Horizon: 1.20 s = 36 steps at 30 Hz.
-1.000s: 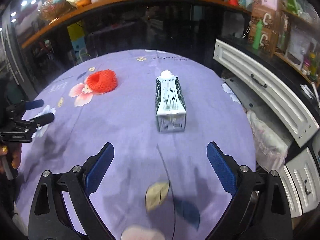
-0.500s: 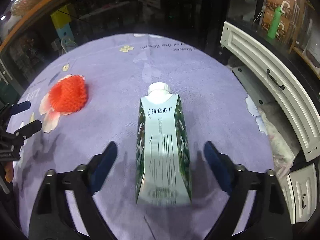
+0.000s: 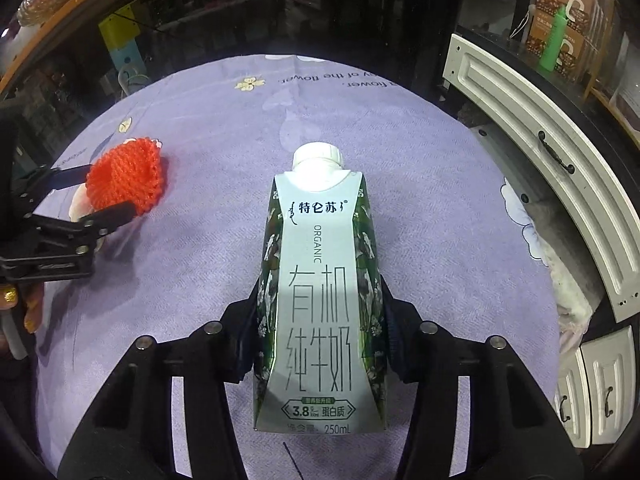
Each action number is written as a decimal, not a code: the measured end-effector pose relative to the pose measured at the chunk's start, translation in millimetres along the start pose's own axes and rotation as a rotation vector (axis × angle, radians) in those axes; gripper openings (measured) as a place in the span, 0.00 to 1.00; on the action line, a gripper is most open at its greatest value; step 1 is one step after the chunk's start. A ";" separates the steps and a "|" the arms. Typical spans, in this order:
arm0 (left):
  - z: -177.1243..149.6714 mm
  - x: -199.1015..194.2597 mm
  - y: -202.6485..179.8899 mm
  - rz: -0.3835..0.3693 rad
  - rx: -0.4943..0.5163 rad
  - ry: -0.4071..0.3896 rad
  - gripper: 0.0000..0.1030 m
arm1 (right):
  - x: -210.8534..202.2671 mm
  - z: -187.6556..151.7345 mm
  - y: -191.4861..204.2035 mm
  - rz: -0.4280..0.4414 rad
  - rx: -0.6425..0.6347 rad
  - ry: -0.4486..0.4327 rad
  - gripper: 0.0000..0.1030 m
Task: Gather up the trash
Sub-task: 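Grasp the orange foam net with the left tool while the right tool grasps the green milk carton, then carry the orange net and milk carton to the black bin with both tools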
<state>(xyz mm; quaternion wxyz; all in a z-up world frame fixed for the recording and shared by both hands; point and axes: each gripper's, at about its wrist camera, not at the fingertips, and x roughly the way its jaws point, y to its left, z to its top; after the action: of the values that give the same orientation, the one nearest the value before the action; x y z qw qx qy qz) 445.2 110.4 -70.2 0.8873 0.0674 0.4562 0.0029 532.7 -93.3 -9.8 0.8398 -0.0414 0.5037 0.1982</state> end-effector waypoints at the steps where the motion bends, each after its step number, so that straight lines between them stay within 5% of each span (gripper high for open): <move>1: 2.2 4.2 -2.0 -0.001 0.000 0.005 0.94 | 0.4 -0.8 0.4 -0.003 0.002 -0.002 0.50; 6: 6.4 12.7 -6.5 0.028 0.002 -0.008 0.92 | 0.5 -4.1 1.3 -0.009 0.004 -0.016 0.50; 12: 5.0 4.5 -3.3 0.021 -0.049 -0.035 0.41 | -7.1 -7.8 1.6 -0.003 0.025 -0.049 0.50; 15: 1.0 -6.6 2.3 -0.029 -0.101 -0.052 0.32 | -15.6 -10.5 3.5 -0.003 0.028 -0.077 0.50; 24: -23.3 -54.1 -13.1 -0.087 -0.124 -0.125 0.30 | -69.0 -46.1 14.1 0.033 0.032 -0.164 0.50; 36: -88.9 -134.4 -63.9 -0.153 -0.086 -0.239 0.30 | -162.6 -137.3 21.5 0.038 0.044 -0.318 0.50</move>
<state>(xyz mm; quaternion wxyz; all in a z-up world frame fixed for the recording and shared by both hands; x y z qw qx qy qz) 291.2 48.6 -20.3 0.9349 -0.0056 0.3507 -0.0533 343.5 -157.9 66.1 0.9057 0.0185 0.3694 0.2072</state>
